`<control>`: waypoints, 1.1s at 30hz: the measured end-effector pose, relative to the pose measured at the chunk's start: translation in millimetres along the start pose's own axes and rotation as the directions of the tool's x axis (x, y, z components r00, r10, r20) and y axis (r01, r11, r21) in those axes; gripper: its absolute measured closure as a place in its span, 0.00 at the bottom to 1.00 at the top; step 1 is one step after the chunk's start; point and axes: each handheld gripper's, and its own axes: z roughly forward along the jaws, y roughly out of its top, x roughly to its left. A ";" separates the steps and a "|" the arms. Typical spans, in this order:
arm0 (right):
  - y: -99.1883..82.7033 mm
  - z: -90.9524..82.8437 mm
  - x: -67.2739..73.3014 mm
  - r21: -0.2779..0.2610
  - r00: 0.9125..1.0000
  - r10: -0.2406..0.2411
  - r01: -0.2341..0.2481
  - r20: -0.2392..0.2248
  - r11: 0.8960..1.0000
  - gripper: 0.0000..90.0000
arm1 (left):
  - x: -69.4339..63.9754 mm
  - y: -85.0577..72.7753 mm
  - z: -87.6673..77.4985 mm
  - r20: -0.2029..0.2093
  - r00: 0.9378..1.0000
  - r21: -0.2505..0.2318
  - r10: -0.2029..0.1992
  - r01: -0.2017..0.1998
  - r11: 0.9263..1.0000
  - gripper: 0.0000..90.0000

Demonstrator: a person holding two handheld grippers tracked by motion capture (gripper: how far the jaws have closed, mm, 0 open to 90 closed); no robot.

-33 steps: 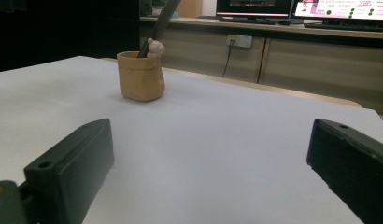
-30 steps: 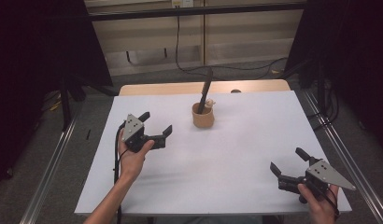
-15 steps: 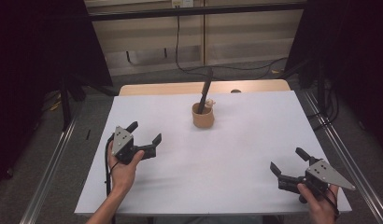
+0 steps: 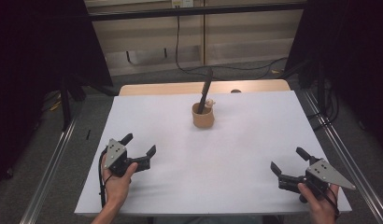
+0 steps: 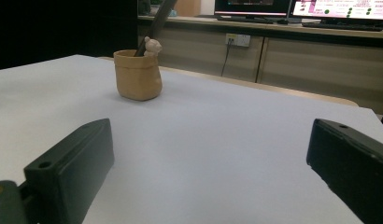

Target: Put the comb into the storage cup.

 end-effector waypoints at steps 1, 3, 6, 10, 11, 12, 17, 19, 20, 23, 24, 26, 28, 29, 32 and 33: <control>0.1 -0.2 0.2 -0.002 1.000 0.001 -0.001 0.002 1.000 0.00 | 0.6 -0.5 -2.5 -0.001 1.000 -0.006 -0.009 0.009 1.000 0.03; 0.1 -0.4 0.1 -0.003 1.000 0.000 0.000 0.002 1.000 0.00 | 2.3 -1.8 -7.6 -0.008 1.000 0.001 -0.004 0.004 1.000 0.03; 0.2 -0.2 0.6 -0.003 1.000 -0.002 0.002 0.001 1.000 0.00 | 4.0 -4.1 -14.0 -0.012 1.000 0.001 -0.015 0.015 1.000 0.03; 0.1 -0.1 0.3 -0.003 1.000 0.000 0.000 0.001 1.000 0.00 | 2.5 -10.6 -23.9 -0.027 1.000 0.001 0.014 -0.014 1.000 0.03; 0.1 0.0 0.4 -0.002 1.000 0.000 0.000 0.001 1.000 0.00 | 1.6 -11.2 -25.3 -0.026 1.000 0.002 0.009 -0.009 1.000 0.03; 0.1 0.0 0.4 -0.002 1.000 0.000 0.000 0.001 1.000 0.00 | 1.6 -11.2 -25.3 -0.026 1.000 0.002 0.009 -0.009 1.000 0.04; 0.1 -0.5 0.8 0.001 1.000 -0.001 0.001 0.004 1.000 0.00 | -2.2 -13.4 -35.8 -0.036 0.999 0.012 0.009 -0.009 1.000 0.04; 0.1 -0.5 0.9 0.001 1.000 0.000 0.000 0.006 1.000 0.00 | -2.5 -13.9 -39.0 -0.037 0.999 0.012 0.004 -0.004 1.000 0.04; 0.0 -0.4 0.9 0.001 1.000 -0.002 0.002 0.005 1.000 0.00 | -2.5 -15.6 -42.2 -0.054 0.998 0.021 0.009 -0.008 1.000 0.04; 0.1 -0.6 1.1 -0.001 1.000 -0.003 0.003 0.006 1.000 0.00 | -2.4 -18.7 -45.9 -0.069 0.998 0.020 0.016 -0.015 1.000 0.04; 0.1 -0.6 1.1 -0.002 1.000 -0.003 0.003 0.004 1.000 0.00 | -2.8 -19.2 -47.8 -0.079 0.997 0.015 0.010 -0.009 1.000 0.04; 0.3 -1.3 1.3 -0.001 1.000 -0.002 0.002 0.003 1.000 0.00 | -2.7 -19.7 -48.9 -0.076 0.997 0.016 0.008 -0.006 1.000 0.04; 0.2 -1.1 1.1 0.000 1.000 0.001 -0.001 0.008 1.000 0.00 | -3.0 -21.7 -51.5 -0.075 0.997 0.036 0.000 0.002 0.999 0.04; 0.1 -0.9 0.9 0.001 1.000 0.001 -0.001 0.008 1.000 0.00 | -3.0 -22.5 -52.6 -0.075 0.997 0.041 -0.006 0.009 0.999 0.04; -0.1 -0.6 1.1 0.000 1.000 -0.004 0.004 0.007 1.000 0.00 | -3.1 -25.1 -54.3 -0.080 0.997 0.054 -0.004 0.008 0.999 0.04; 0.0 -0.9 1.5 -0.001 1.000 -0.004 0.004 0.003 1.000 0.00 | -3.2 -25.9 -54.3 -0.082 0.997 0.056 0.000 0.005 0.998 0.04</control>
